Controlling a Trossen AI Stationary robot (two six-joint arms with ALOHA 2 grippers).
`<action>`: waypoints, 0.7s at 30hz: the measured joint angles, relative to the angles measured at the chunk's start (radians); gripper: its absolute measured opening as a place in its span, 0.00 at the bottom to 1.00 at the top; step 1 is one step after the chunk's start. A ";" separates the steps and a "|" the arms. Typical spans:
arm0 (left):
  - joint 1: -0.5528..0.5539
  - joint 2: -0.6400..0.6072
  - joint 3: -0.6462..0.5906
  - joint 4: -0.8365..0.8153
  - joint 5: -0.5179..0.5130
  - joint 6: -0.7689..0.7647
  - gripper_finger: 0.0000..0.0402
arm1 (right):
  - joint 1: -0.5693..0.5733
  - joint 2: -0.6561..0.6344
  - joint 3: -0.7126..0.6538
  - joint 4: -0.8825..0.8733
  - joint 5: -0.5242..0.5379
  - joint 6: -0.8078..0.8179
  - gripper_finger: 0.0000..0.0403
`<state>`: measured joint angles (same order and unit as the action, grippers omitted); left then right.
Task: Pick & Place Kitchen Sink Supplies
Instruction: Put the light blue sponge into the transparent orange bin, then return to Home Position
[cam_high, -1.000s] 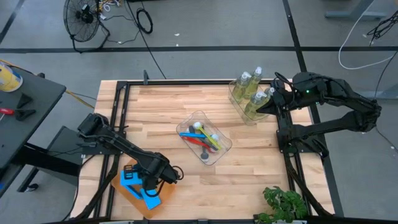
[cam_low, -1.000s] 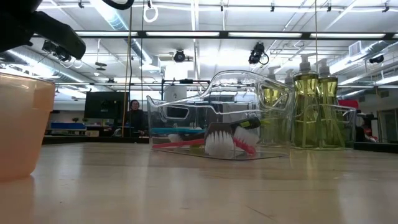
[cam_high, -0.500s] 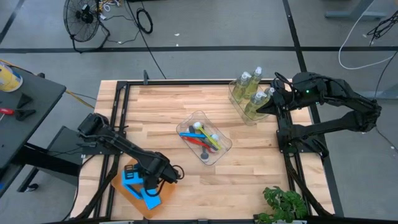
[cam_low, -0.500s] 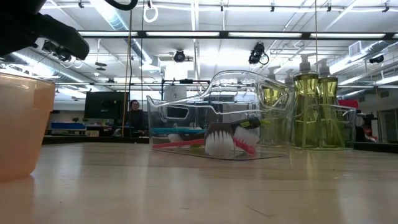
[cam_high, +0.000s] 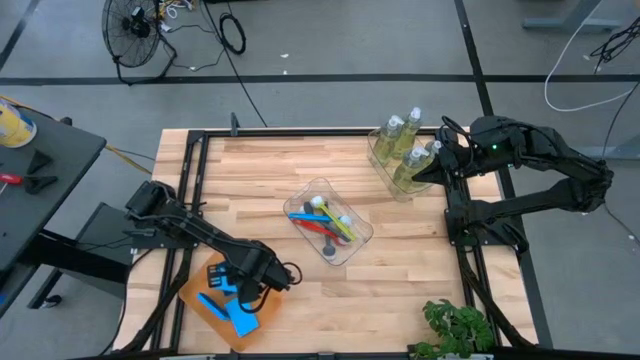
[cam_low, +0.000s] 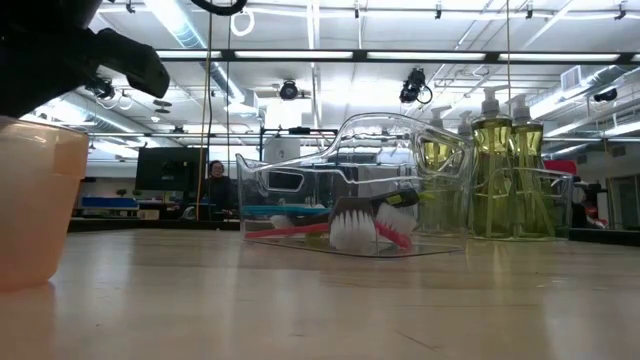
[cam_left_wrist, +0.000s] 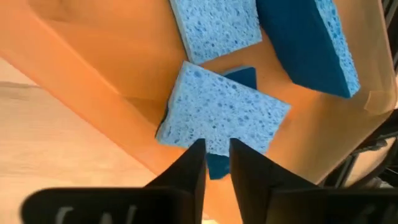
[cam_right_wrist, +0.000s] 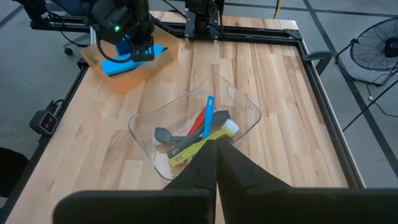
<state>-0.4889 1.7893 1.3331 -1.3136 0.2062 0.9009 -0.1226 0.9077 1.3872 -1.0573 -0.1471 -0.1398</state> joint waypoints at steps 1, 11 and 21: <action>0.000 0.000 0.000 0.007 0.000 0.000 0.20 | 0.000 0.000 0.000 0.000 0.000 0.000 0.02; 0.000 0.000 0.000 0.021 -0.007 -0.248 0.36 | 0.000 0.000 0.000 0.000 0.000 -0.028 0.02; 0.003 0.001 0.001 -0.065 -0.006 -0.315 0.13 | 0.000 0.002 0.000 0.001 0.121 -0.036 0.02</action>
<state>-0.4863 1.7904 1.3342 -1.3787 0.1997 0.5862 -0.1226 0.9100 1.3872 -1.0561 -0.0264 -0.1760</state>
